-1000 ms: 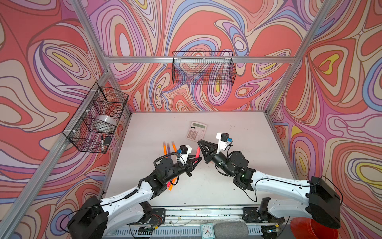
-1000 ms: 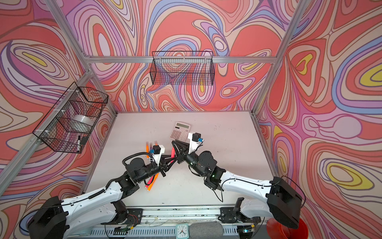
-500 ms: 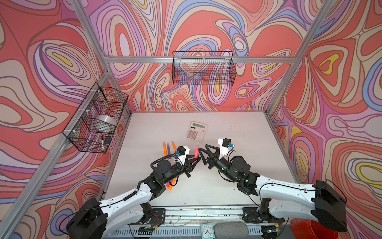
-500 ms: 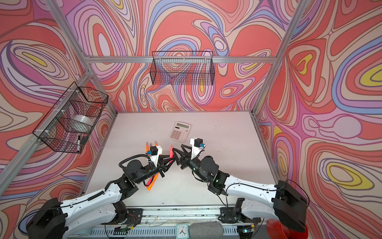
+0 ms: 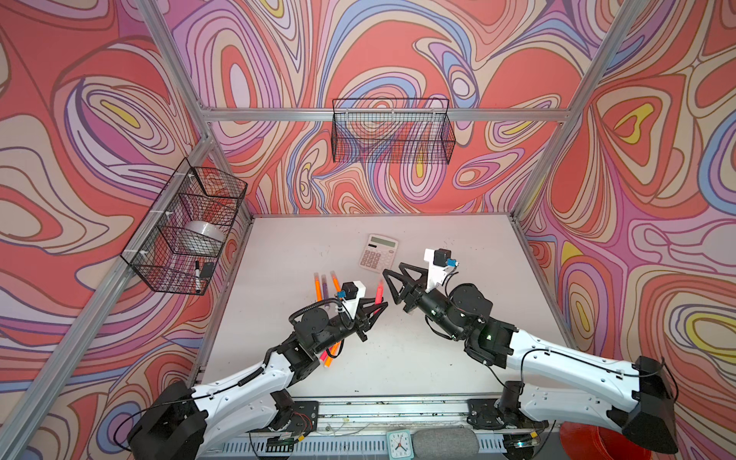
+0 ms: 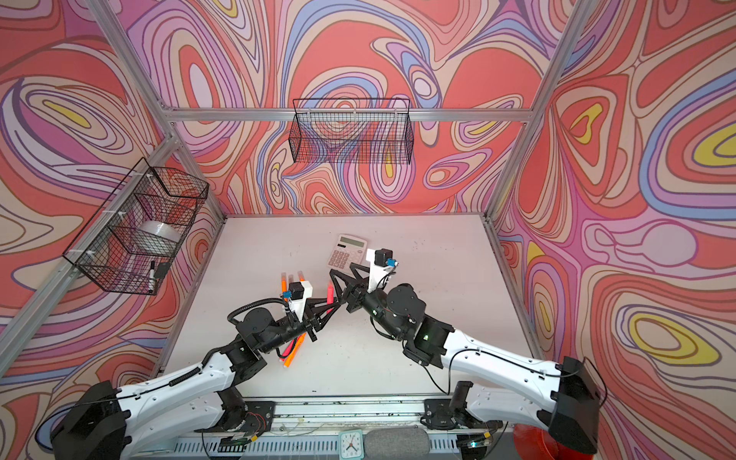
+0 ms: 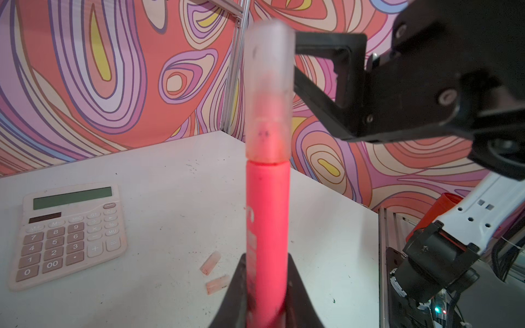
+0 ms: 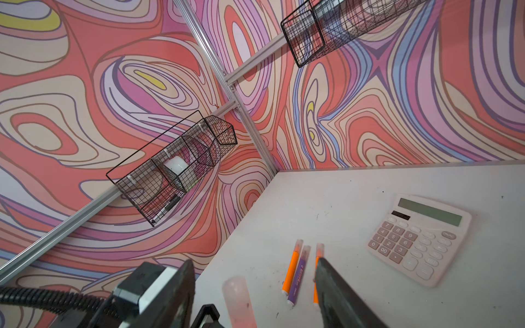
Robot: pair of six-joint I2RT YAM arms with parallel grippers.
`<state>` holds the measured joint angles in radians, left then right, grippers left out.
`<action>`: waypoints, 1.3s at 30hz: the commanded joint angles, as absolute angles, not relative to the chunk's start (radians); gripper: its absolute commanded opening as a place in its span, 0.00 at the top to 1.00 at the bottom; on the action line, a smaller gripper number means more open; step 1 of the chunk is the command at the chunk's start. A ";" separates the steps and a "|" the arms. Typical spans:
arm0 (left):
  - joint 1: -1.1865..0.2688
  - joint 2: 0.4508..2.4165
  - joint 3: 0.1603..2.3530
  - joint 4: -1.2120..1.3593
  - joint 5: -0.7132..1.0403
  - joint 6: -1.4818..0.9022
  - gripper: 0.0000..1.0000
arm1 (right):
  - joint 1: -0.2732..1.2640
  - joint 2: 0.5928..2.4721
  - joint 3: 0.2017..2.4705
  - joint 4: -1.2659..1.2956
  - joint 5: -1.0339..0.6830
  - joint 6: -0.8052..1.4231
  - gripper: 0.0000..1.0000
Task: Insert the pens into the pen caps
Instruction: 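Press the cap down onto the pink marker with the right gripper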
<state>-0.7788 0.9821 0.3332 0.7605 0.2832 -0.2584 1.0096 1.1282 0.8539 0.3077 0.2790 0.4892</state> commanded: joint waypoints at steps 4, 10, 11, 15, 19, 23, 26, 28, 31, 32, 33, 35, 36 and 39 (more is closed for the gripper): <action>-0.779 0.974 0.336 0.800 0.305 -0.230 1.00 | 1.011 1.235 0.959 0.103 0.288 0.506 0.42; -0.779 0.977 0.339 0.795 0.301 -0.227 1.00 | 1.011 1.260 1.015 0.058 0.275 0.492 0.62; -0.779 0.976 0.339 0.795 0.298 -0.227 1.00 | 1.012 1.260 1.021 0.050 0.277 0.490 0.64; -0.778 0.985 0.343 0.797 0.300 -0.229 1.00 | 1.011 1.259 1.040 0.032 0.264 0.482 0.65; -0.778 0.988 0.343 0.792 0.295 -0.225 1.00 | 1.011 1.265 1.060 0.017 0.258 0.480 0.59; -0.778 0.990 0.343 0.793 0.301 -0.225 1.00 | 1.011 1.277 1.069 0.006 0.255 0.482 0.58; -0.779 0.989 0.343 0.791 0.293 -0.225 1.00 | 1.012 1.277 1.069 0.006 0.255 0.485 0.58; -0.779 0.991 0.344 0.792 0.298 -0.228 1.00 | 1.011 1.275 1.071 0.007 0.251 0.485 0.58; -0.778 0.990 0.348 0.782 0.295 -0.224 1.00 | 1.013 1.278 1.078 0.003 0.245 0.483 0.59; -0.779 0.991 0.348 0.783 0.291 -0.225 1.00 | 1.013 1.279 1.081 -0.002 0.243 0.483 0.60; -0.779 0.991 0.348 0.784 0.291 -0.225 1.00 | 1.013 1.279 1.083 -0.004 0.242 0.485 0.61; -0.778 0.994 0.350 0.782 0.295 -0.227 1.00 | 1.013 1.275 1.086 -0.005 0.234 0.486 0.62; -0.779 0.994 0.353 0.777 0.295 -0.226 1.00 | 1.013 1.274 1.087 -0.007 0.232 0.487 0.62; -0.779 0.996 0.353 0.776 0.289 -0.226 1.00 | 1.014 1.268 1.095 -0.015 0.228 0.488 0.62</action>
<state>-0.7788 0.9913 0.3332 0.7506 0.2882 -0.2386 1.0115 1.2720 1.0676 0.0010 0.2413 0.4908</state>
